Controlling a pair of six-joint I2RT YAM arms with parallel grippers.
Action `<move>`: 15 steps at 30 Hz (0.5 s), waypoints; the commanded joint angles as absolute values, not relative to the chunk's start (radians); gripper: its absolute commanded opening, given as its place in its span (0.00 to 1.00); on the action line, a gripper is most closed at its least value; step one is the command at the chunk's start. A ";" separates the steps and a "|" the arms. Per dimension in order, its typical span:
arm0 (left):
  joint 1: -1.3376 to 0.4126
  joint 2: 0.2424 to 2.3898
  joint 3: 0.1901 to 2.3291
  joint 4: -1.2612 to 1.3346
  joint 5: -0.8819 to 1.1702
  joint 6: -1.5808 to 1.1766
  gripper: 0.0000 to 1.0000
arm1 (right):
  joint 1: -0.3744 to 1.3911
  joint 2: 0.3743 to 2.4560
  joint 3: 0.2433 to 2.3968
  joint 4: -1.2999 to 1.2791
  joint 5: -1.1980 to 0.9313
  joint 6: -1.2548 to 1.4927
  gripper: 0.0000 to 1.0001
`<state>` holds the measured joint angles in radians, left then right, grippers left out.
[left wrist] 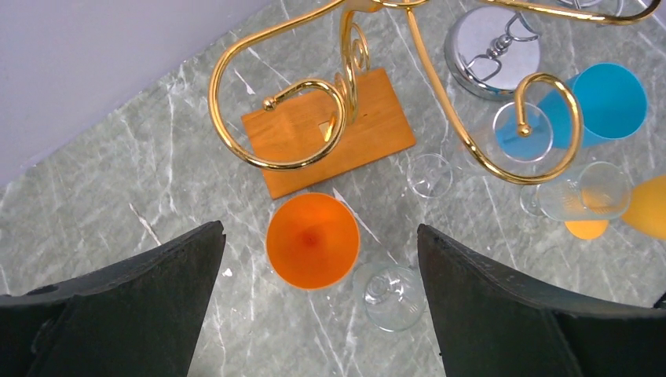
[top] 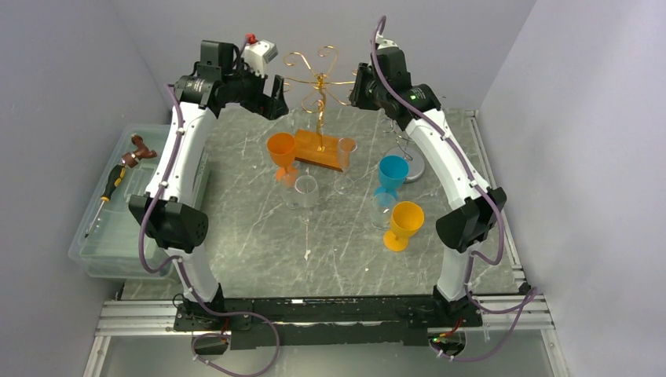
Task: Place the wine glass upside down on the wine glass rack
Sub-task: Move the wine rack to the center of the board.
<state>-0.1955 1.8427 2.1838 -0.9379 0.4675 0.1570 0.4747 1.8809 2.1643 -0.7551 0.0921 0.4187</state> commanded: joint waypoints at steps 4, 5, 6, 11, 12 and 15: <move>-0.218 1.847 2.151 -0.761 0.432 0.186 0.99 | 0.475 1.877 2.155 -0.697 0.048 0.440 0.16; -0.219 1.853 2.152 -0.747 0.429 0.180 0.99 | 0.476 1.875 2.150 -0.697 0.042 0.439 0.14; -0.220 1.856 2.151 -0.737 0.427 0.174 0.99 | 0.477 1.870 2.143 -0.698 0.039 0.440 0.12; -0.229 1.845 2.140 -0.701 0.445 0.152 1.00 | 0.478 1.828 2.066 -0.671 0.019 0.439 0.07; -0.232 1.843 2.135 -0.693 0.445 0.152 0.99 | 0.480 1.825 2.056 -0.667 0.016 0.439 0.07; -0.240 1.850 2.143 -0.676 0.442 0.140 0.99 | 0.480 1.833 2.063 -0.679 0.009 0.433 0.07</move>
